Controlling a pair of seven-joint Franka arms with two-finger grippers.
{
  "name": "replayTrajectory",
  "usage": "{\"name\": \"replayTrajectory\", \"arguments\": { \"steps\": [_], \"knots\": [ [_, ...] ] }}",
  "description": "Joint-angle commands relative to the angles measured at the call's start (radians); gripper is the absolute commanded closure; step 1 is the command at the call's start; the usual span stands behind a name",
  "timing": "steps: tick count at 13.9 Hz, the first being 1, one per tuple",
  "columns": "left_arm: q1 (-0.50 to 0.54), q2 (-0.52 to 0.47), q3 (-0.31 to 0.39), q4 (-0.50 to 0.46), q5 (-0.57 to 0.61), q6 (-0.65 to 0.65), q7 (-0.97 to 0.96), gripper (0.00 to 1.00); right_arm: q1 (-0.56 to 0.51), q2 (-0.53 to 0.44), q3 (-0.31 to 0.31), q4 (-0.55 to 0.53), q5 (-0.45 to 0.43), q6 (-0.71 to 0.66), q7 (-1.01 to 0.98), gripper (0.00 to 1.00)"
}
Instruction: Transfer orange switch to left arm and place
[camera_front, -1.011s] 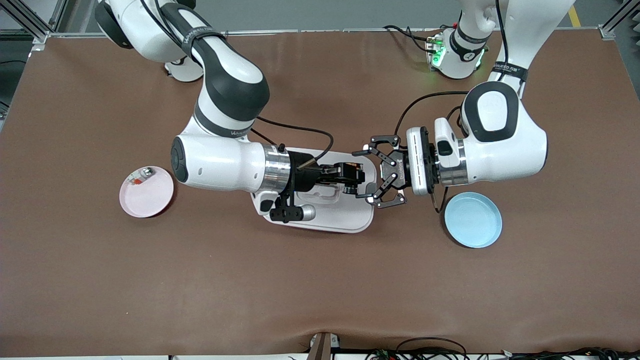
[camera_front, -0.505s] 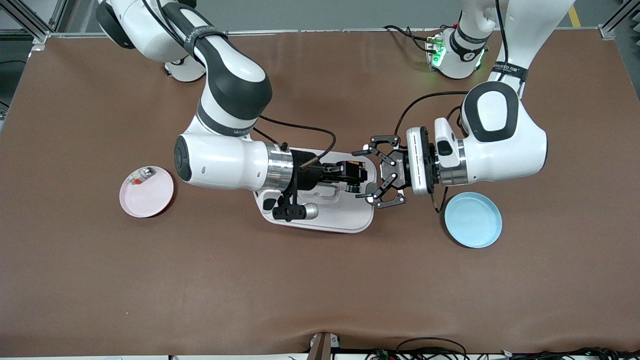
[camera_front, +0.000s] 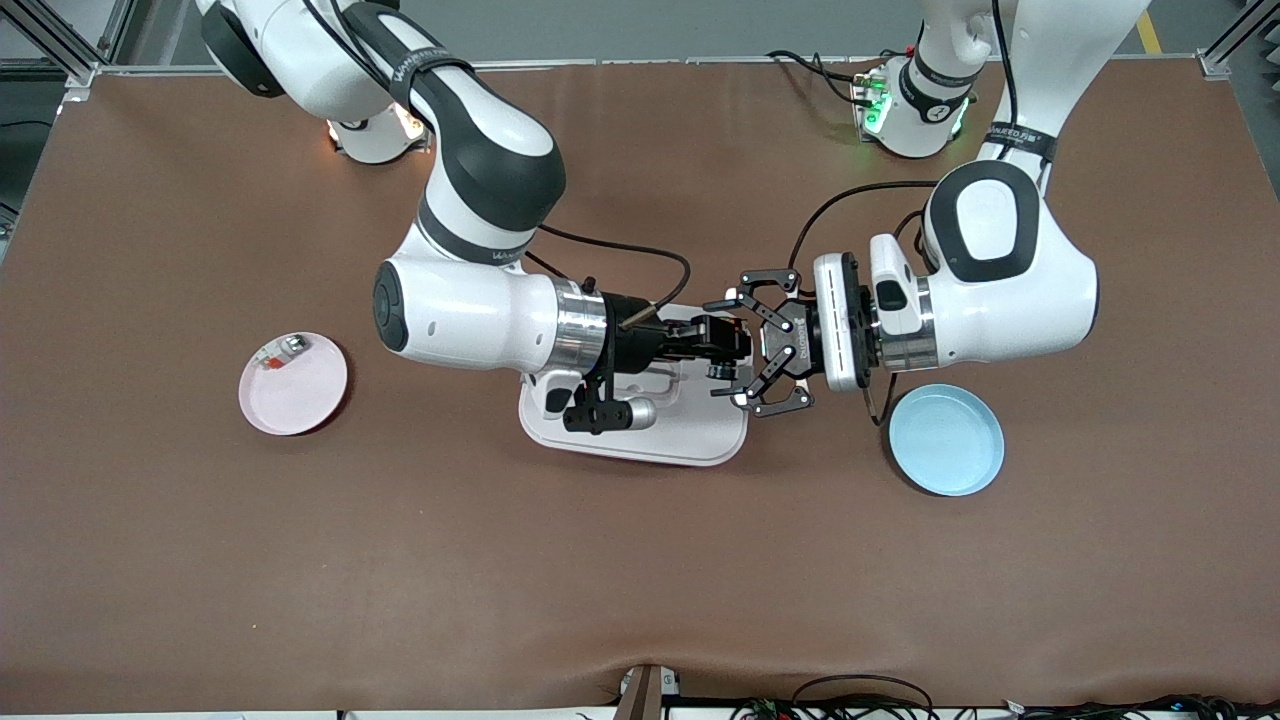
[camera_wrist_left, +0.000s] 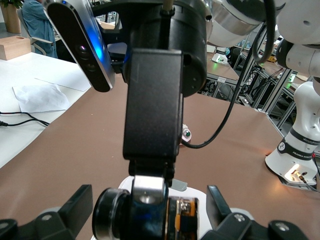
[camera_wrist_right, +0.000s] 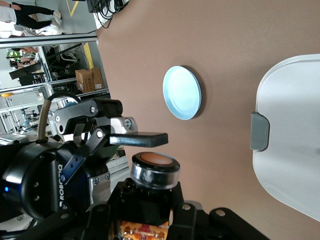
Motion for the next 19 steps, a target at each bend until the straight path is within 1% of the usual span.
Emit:
{"name": "replayTrajectory", "arguments": {
  "steps": [1, 2, 3, 5, 8, 15, 16, 17, 18, 19],
  "knots": [
    [-0.003, -0.013, -0.001, -0.003, -0.002, 0.006, -0.020, 0.12, 0.000, 0.009, 0.008, 0.015, -0.003, 0.009, 0.011, 1.00],
    [-0.001, -0.013, -0.001, -0.003, 0.000, 0.006, -0.014, 0.26, 0.000, 0.009, 0.008, 0.015, -0.003, 0.010, 0.011, 1.00],
    [-0.001, -0.013, -0.001, -0.004, 0.000, 0.008, -0.008, 0.31, 0.000, 0.011, 0.008, 0.015, -0.003, 0.010, 0.011, 1.00],
    [0.000, -0.012, -0.001, -0.010, 0.003, 0.006, -0.003, 0.31, 0.000, 0.011, 0.008, 0.015, -0.003, 0.010, 0.011, 1.00],
    [0.000, -0.012, -0.001, -0.009, 0.061, 0.006, -0.003, 0.31, -0.002, 0.011, 0.010, 0.015, -0.003, 0.010, 0.011, 1.00],
    [0.000, -0.012, -0.001, -0.009, 0.061, 0.006, -0.003, 0.31, -0.008, 0.009, 0.011, 0.015, -0.003, 0.010, 0.017, 1.00],
    [0.002, -0.012, -0.001, -0.009, 0.061, 0.006, -0.003, 0.31, -0.010, 0.009, 0.013, 0.015, -0.002, 0.010, 0.023, 0.93],
    [0.000, -0.012, -0.001, -0.007, 0.061, 0.006, -0.003, 0.31, -0.011, 0.009, 0.013, 0.014, -0.002, 0.010, 0.027, 0.68],
    [0.000, -0.012, -0.001, -0.009, 0.061, 0.006, -0.003, 0.31, -0.010, 0.008, 0.013, 0.015, -0.002, 0.013, 0.032, 0.01],
    [0.000, -0.010, -0.001, -0.009, 0.061, 0.006, -0.003, 0.31, -0.011, 0.008, 0.013, 0.015, -0.002, 0.015, 0.034, 0.00]
  ]
}}
